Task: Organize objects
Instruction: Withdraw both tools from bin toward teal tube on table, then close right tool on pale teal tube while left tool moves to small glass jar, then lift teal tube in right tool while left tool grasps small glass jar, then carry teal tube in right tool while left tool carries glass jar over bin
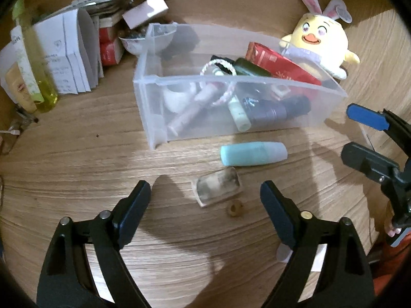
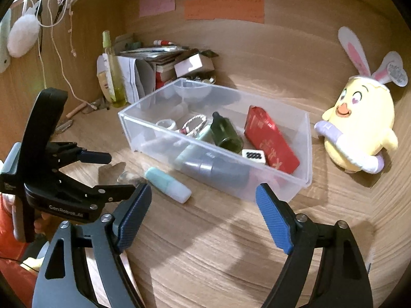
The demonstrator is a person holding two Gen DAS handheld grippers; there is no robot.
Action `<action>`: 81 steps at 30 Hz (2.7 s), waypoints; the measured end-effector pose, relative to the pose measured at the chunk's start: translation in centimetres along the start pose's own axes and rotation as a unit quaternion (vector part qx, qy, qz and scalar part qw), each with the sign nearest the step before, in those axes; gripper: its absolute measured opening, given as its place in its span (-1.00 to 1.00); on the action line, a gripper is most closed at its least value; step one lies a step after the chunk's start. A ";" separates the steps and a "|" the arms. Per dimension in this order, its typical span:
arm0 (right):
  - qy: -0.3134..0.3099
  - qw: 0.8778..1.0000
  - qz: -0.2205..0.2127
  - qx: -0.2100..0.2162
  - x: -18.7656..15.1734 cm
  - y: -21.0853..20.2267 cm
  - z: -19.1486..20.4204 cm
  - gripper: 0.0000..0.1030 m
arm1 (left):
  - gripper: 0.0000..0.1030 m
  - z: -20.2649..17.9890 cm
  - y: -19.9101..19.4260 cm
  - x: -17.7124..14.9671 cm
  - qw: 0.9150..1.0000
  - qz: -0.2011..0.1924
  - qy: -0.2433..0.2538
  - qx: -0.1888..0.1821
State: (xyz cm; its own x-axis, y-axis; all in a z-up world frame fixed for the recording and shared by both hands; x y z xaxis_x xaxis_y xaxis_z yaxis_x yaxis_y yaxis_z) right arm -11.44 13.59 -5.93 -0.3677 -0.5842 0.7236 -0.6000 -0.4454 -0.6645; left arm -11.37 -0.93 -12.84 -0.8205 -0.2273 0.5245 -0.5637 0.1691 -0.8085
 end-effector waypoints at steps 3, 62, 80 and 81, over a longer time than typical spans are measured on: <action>-0.002 1.000 0.007 0.013 -0.3 0.5 0.6 0.33 | 0.41 -0.4 0.2 -0.3 1.000 0.000 0.013 0.007; -0.031 0.999 -0.010 0.038 2.6 1.7 1.0 -0.55 | -0.15 -0.2 -6.8 3.7 0.991 -0.127 -0.028 -0.044; -0.008 0.997 -0.073 -0.016 6.1 -1.4 -3.6 -0.55 | -0.15 -2.1 -9.0 7.9 0.982 -0.186 -0.012 -0.033; -0.008 0.997 -0.074 -0.021 6.3 -1.3 -4.0 -0.55 | -0.15 -2.1 -9.0 8.1 0.982 -0.188 -0.013 -0.032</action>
State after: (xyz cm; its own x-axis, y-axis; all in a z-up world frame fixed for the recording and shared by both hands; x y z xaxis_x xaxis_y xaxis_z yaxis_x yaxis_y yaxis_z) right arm -15.77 13.22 0.23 -0.2624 -0.5250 0.8097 -0.6766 -0.4981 -0.5422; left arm -13.17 -2.30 -0.72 -0.5516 -0.3088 0.7748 -0.8313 0.1279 -0.5409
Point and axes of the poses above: each gripper's, at about its wrist camera, not at the fingertips, and y roughly the way its jaws point, z to its left, x to its top, the point moved 6 cm from there along y, roughly the way its jaws point, and after that the axes turned 14 degrees about -y, right-handed, at the moved point
